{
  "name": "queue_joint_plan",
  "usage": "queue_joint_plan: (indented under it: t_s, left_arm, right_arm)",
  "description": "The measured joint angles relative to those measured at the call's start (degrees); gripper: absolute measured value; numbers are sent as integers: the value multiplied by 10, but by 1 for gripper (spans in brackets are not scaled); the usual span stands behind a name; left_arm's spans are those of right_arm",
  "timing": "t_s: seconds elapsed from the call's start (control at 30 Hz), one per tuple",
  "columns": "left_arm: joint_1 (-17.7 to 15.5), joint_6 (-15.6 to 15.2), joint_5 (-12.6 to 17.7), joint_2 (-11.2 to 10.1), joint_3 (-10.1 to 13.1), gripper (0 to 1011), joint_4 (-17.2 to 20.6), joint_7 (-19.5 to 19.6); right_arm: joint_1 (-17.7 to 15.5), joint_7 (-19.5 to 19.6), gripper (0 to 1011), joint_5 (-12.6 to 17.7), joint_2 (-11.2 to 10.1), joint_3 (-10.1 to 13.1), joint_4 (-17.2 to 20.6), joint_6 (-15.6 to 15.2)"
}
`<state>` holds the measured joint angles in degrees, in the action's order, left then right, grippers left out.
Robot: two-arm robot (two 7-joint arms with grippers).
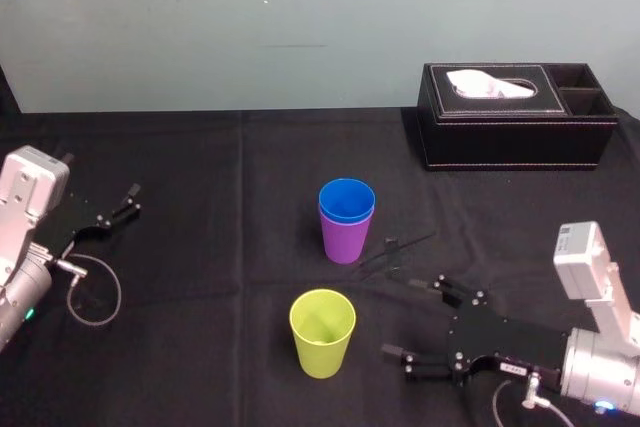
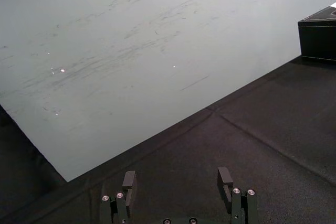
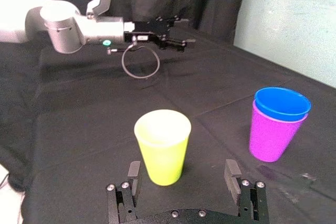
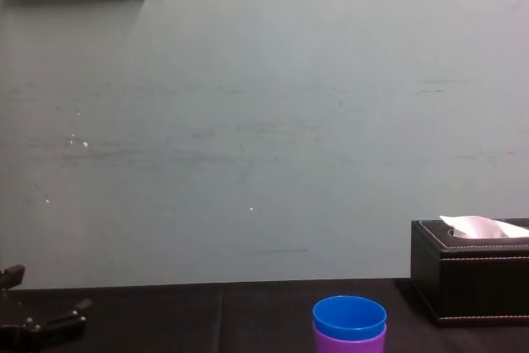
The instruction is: Stack the three plastic cups sequentially using one hand.
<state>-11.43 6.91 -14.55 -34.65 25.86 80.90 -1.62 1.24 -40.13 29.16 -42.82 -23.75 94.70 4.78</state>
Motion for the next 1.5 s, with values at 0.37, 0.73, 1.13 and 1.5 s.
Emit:
queue_joint_plan:
  t_s: [0.37, 0.73, 1.13, 1.5]
  left_arm:
    - [0, 0, 0, 0, 0, 1010, 0, 0]
    - [0, 0, 0, 0, 0, 1010, 0, 0]
    - [0, 0, 0, 0, 0, 1010, 0, 0]
    - [0, 0, 0, 0, 0, 1010, 0, 0]
  right_arm:
    - [18, -12, 1003, -19, 11, -27, -16, 0]
    - [38, -14, 1002, -31, 26, -46, -32, -4]
    - [61, -20, 1003, -36, 42, -63, -56, -10]
    - [76, -25, 1003, -34, 53, -75, -70, -14]
